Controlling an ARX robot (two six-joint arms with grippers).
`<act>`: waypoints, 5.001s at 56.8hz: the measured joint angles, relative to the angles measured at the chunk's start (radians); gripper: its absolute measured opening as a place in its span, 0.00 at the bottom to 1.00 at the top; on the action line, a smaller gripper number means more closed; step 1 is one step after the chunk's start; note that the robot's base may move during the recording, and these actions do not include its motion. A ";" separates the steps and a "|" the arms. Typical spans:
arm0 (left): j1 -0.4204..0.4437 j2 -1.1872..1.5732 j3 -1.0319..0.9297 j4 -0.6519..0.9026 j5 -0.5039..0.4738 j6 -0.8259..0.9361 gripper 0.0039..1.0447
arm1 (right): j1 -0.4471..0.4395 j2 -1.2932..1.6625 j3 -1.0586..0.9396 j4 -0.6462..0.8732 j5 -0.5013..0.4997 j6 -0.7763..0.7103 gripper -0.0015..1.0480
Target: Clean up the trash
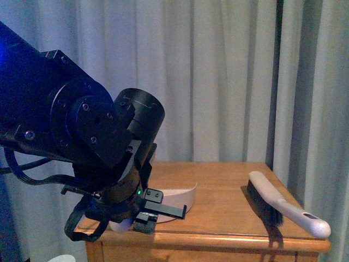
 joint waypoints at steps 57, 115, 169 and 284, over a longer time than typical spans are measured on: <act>0.207 -1.097 -0.934 0.874 0.163 0.447 0.27 | 0.000 0.000 0.000 0.000 0.000 0.000 0.93; 0.415 -1.481 -1.069 0.627 0.364 0.304 0.27 | 0.317 1.447 1.065 -0.298 0.217 0.319 0.93; 0.415 -1.481 -1.069 0.627 0.364 0.304 0.27 | 0.347 1.908 1.413 -0.527 0.156 0.507 0.93; 0.415 -1.481 -1.069 0.627 0.364 0.304 0.27 | 0.518 0.628 0.527 0.156 0.655 -0.024 0.19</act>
